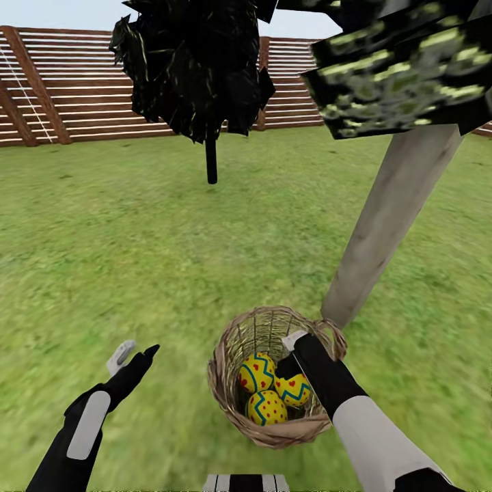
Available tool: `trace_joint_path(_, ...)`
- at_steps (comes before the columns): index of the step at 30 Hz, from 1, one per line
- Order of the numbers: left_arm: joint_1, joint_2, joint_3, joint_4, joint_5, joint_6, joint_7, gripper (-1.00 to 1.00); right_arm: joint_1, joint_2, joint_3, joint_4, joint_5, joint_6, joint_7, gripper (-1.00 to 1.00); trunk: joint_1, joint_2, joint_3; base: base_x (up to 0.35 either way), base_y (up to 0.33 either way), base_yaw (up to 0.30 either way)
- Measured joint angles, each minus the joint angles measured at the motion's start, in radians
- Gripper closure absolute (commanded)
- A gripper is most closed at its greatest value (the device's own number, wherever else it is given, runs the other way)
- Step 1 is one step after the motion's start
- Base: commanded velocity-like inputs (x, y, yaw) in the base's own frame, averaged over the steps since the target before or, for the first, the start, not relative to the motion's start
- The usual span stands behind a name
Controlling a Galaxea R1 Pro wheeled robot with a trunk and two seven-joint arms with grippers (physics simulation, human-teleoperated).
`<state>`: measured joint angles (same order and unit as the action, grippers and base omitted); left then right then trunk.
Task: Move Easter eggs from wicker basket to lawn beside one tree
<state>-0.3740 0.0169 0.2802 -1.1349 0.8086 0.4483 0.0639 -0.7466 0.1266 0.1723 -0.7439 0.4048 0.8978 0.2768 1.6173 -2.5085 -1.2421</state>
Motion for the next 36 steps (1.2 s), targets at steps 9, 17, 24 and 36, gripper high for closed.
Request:
trace_joint_path(9,0.0,0.0,0.0,0.0,0.0,0.0,0.0,-1.0,0.0,-0.002,0.0,-0.004,0.0,-0.001,-0.003,-1.0,0.002,-0.001,-0.016,0.0,0.0,0.0)
trace_joint_path(17,0.0,0.0,0.0,0.001,0.0,0.0,0.0,-1.0,0.0,-0.002,0.002,-0.017,0.001,-0.002,-0.004,-1.0,0.005,-0.003,-0.043,0.0,0.0,0.0)
trace_joint_path(24,0.0,-0.001,0.0,0.001,0.0,-0.001,0.0,-1.0,0.0,-0.002,0.003,-0.017,0.002,-0.007,-0.004,-1.0,0.006,-0.003,-0.05,0.0,0.0,0.0)
trace_joint_path(36,0.0,-0.002,0.0,0.001,0.0,-0.001,0.0,-1.0,0.0,-0.004,0.006,-0.017,0.004,-0.053,-0.007,-1.0,0.01,-0.005,-0.085,0.0,0.0,0.0)
